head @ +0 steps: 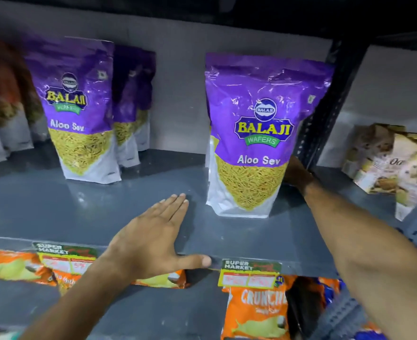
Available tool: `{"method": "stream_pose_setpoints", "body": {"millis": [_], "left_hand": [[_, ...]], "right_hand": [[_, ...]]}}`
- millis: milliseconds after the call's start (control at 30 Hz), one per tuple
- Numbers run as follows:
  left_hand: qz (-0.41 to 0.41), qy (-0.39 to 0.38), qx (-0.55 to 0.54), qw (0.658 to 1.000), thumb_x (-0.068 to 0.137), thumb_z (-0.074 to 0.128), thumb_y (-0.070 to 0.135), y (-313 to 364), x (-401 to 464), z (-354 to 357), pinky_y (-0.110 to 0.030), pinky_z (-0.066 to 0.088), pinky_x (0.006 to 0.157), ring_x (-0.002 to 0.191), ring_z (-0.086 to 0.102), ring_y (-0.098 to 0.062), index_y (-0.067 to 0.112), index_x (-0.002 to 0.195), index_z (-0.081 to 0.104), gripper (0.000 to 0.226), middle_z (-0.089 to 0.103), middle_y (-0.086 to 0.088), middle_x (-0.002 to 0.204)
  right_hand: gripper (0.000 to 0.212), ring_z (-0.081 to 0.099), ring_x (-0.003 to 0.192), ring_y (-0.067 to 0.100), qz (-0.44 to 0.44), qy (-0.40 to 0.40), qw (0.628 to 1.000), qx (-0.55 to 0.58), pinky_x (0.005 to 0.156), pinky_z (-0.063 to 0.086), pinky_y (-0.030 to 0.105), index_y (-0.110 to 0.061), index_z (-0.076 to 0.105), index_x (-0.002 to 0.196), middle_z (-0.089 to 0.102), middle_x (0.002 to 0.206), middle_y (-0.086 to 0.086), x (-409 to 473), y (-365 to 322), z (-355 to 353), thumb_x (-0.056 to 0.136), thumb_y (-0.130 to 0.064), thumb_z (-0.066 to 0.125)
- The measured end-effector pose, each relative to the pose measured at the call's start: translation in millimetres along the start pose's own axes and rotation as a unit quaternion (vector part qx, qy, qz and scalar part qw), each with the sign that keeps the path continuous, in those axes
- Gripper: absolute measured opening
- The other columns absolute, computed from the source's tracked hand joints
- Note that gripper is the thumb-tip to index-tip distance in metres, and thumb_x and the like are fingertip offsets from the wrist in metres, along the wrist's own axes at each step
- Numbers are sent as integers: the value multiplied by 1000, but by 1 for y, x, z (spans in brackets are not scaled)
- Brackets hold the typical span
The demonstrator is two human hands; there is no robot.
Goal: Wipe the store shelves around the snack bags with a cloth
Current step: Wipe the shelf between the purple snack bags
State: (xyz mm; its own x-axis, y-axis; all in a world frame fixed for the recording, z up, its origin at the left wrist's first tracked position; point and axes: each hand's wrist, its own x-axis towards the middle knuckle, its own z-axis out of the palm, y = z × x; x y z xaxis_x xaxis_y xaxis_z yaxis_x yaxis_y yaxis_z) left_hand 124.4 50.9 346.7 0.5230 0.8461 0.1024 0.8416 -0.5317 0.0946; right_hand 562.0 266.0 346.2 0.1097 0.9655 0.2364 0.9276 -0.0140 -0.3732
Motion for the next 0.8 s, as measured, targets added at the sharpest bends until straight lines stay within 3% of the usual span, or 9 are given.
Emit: {"method": "stream_pose_setpoints", "body": {"millis": [133,267,367,467,600,733,800], "left_hand": [[-2,-10,11,1000,54,6,113,1,-1,-1,-21,-15,122,152,-20,2,20,165,-12,146,-27,12,161],[0,-4,6,1000,66,20,108,-1,0,1,-25,-10,126,159,-12,-5,19,167,-7,137,-14,6,173],[6,-3,-2,1000,66,18,110,-3,0,4,-31,-2,131,161,-7,-8,16,167,-4,139,-7,3,176],[10,-14,-7,1000,65,17,110,-2,-1,1,-33,0,132,161,-7,-9,15,167,-3,141,-7,2,176],[15,-13,-27,999,70,26,106,1,-4,-4,-33,0,131,162,-3,-14,13,167,-1,137,-4,0,177],[21,-11,-28,999,71,24,106,3,-9,-7,-36,3,132,163,1,-18,10,167,1,138,0,-5,177],[21,-8,-34,999,73,28,105,3,-11,-7,-37,6,132,163,4,-19,9,167,3,136,2,-6,177]], "right_hand": [[43,58,127,37,-18,-28,999,26,103,48,55,-19,57,132,61,139,16,-28,-30,-17,97,-44,53],[74,56,130,39,-26,-48,998,-41,106,44,46,-19,62,131,58,143,16,-72,-62,-37,86,-61,22],[44,55,133,24,-15,-39,998,-40,107,42,36,-32,64,130,60,144,2,-104,-74,-45,100,-48,37],[28,62,117,2,-26,0,998,57,99,51,31,-39,74,113,72,125,-13,-134,-76,-46,95,-28,55],[52,60,125,10,22,-12,999,25,107,48,32,-56,59,125,65,136,-17,-170,-55,-38,89,-20,51],[44,56,131,18,49,5,999,17,111,41,31,-33,67,128,61,141,-7,-240,-91,-55,93,-11,51],[44,55,131,18,52,17,998,6,111,40,31,-33,67,129,61,141,-8,-268,-102,-59,95,-11,51]]}}
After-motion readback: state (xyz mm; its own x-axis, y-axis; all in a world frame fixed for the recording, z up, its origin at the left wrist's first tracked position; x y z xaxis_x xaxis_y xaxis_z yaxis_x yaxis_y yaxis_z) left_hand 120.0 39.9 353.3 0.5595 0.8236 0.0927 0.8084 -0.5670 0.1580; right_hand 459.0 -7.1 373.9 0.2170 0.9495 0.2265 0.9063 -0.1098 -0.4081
